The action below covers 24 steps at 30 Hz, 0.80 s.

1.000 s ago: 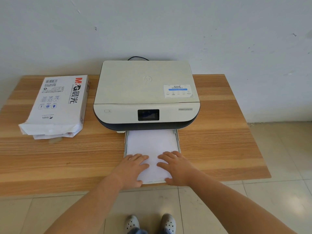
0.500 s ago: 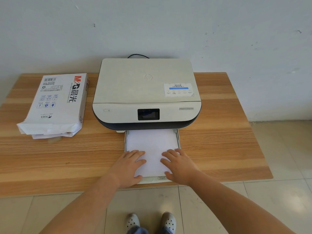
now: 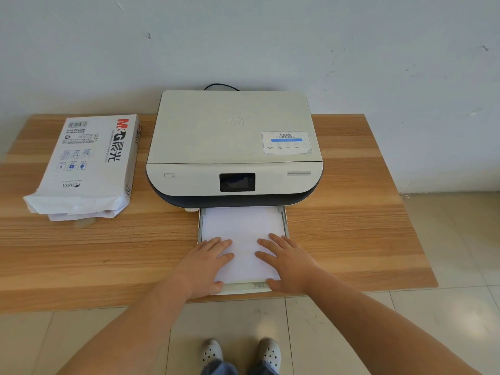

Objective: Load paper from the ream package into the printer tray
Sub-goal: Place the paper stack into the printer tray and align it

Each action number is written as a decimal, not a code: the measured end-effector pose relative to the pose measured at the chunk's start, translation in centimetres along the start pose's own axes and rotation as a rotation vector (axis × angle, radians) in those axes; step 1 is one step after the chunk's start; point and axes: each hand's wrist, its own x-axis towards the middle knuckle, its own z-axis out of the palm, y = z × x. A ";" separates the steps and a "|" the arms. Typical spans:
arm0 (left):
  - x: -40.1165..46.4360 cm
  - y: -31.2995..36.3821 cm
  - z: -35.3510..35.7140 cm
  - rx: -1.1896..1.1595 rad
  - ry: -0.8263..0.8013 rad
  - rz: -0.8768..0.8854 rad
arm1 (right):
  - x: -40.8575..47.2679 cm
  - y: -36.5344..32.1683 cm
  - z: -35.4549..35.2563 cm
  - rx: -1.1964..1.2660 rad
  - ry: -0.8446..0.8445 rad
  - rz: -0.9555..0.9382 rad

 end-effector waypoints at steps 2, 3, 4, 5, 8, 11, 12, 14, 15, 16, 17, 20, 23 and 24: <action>-0.1 0.0 -0.1 0.002 0.002 0.004 | 0.0 0.1 0.0 0.006 0.002 0.000; -0.1 0.0 -0.1 0.002 0.003 0.005 | 0.0 0.1 -0.1 0.006 0.003 -0.001; -0.1 0.0 -0.1 0.001 0.005 0.007 | 0.0 0.1 -0.1 0.004 0.002 -0.003; -0.1 0.0 -0.1 0.000 0.007 0.010 | 0.0 0.0 -0.1 0.000 -0.001 -0.003; -0.2 0.0 -0.2 0.018 0.009 0.020 | -0.1 -0.2 0.0 -0.011 0.001 -0.002; -0.3 -0.1 -0.1 0.026 0.011 0.029 | -0.2 -0.1 0.1 -0.009 0.012 -0.006; -0.4 -0.1 0.0 0.031 0.014 0.035 | -0.2 -0.1 0.2 -0.004 0.015 -0.013; -0.4 -0.3 0.0 0.055 0.025 0.046 | -0.3 0.2 0.2 0.030 0.031 -0.016; -0.4 -0.5 -0.1 0.066 0.030 0.042 | -0.3 0.4 0.1 0.062 0.048 -0.003; -0.3 -0.7 -0.1 0.071 0.032 0.027 | -0.2 0.7 0.0 0.089 0.064 0.016; -0.3 -0.9 -0.1 0.069 0.027 0.008 | -0.1 1.0 -0.2 0.100 0.075 0.032; -0.1 -1.1 -0.1 0.052 -0.005 -0.032 | 0.1 1.5 -0.3 0.085 0.077 0.050; -0.1 -0.9 0.0 0.053 -0.012 -0.036 | -0.2 1.4 0.1 0.085 0.074 0.056; -0.1 -0.8 0.1 0.057 -0.012 -0.037 | -0.3 1.3 0.2 0.084 0.071 0.058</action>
